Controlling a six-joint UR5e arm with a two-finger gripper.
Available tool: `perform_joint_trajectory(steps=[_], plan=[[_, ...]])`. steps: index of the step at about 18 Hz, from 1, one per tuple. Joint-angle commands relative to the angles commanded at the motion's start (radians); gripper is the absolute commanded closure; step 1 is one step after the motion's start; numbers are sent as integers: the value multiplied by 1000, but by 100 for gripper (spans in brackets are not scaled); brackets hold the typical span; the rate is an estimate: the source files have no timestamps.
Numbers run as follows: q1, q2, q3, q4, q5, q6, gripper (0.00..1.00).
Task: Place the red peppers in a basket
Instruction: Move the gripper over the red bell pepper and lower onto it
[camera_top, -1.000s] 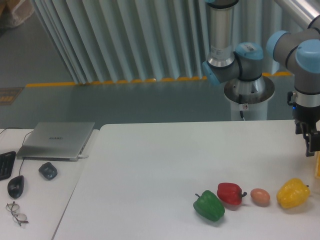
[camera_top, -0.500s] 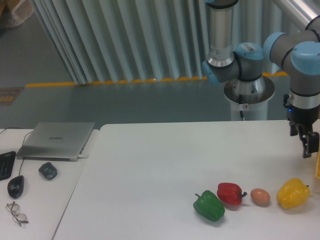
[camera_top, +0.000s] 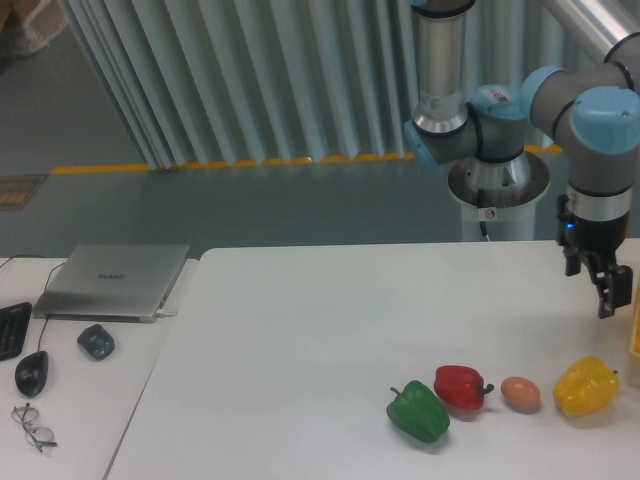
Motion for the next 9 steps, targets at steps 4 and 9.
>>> perform_joint_trajectory(steps=[4,9], plan=[[-94,-22,8,61,6,-31,0],[-176,-54,43,57,72,151,0]])
